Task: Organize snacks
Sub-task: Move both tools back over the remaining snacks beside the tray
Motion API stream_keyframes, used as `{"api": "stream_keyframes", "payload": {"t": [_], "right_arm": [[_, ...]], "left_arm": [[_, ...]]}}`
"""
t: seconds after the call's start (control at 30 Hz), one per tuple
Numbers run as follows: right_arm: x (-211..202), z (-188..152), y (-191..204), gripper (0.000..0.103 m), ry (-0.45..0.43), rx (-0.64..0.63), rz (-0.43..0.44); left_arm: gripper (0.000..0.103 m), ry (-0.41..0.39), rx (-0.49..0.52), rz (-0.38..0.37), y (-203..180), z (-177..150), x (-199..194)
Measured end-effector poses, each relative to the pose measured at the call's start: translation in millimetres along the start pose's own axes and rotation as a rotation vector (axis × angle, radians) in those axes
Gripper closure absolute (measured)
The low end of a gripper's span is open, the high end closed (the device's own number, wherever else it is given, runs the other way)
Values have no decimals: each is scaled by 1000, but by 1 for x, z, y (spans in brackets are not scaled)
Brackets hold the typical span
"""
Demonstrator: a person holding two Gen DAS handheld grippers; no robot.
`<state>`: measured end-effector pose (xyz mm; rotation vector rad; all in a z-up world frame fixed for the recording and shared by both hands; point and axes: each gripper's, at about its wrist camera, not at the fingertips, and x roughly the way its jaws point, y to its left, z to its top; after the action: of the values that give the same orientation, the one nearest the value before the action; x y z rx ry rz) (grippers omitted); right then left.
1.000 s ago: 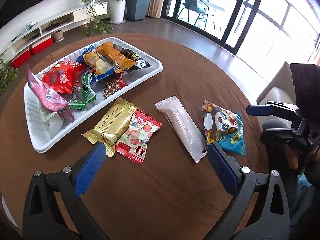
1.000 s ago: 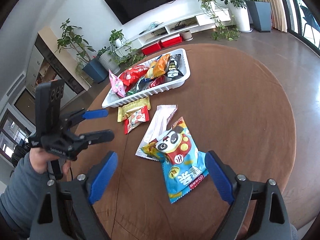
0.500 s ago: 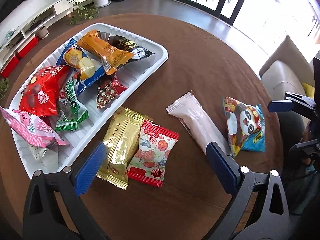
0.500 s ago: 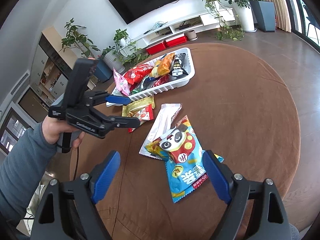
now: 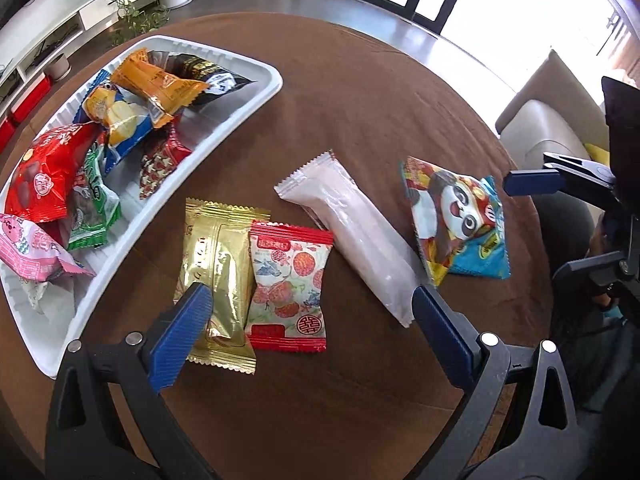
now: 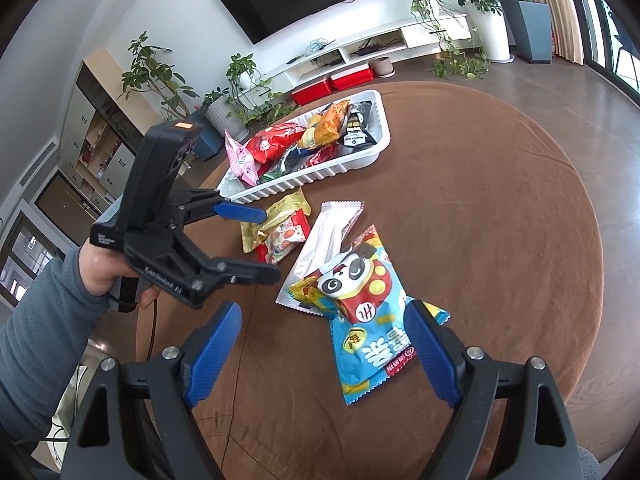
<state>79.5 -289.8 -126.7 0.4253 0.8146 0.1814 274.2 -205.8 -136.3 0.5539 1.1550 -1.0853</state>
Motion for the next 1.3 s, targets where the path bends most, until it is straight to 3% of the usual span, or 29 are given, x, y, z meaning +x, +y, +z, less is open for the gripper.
{"api": "stream_keyframes", "payload": {"t": [0.13, 0.27, 0.4, 0.57, 0.63, 0.9, 1.2, 1.3], "right_arm": [[1, 0, 4, 17, 3, -10, -4], [1, 2, 7, 17, 2, -48, -26], [4, 4, 5, 20, 33, -74, -47], [9, 3, 5, 22, 51, -81, -45], [11, 2, 6, 24, 57, -87, -45], [11, 1, 0, 28, 54, -75, -49], [10, 1, 1, 29, 54, -74, -49], [10, 1, 1, 30, 59, -79, -56]], "left_arm": [[2, -1, -3, -75, -11, -3, 0], [2, -46, -10, -19, -15, -7, -10], [2, -122, -55, 27, 5, -4, -35], [3, -87, -77, 93, 30, -3, -37], [15, -64, -83, 107, 32, -6, -26], [34, -34, -110, 135, 39, -11, -8], [35, -4, -94, 167, 41, -8, 4], [48, -9, -109, 177, 44, -3, 6]]}}
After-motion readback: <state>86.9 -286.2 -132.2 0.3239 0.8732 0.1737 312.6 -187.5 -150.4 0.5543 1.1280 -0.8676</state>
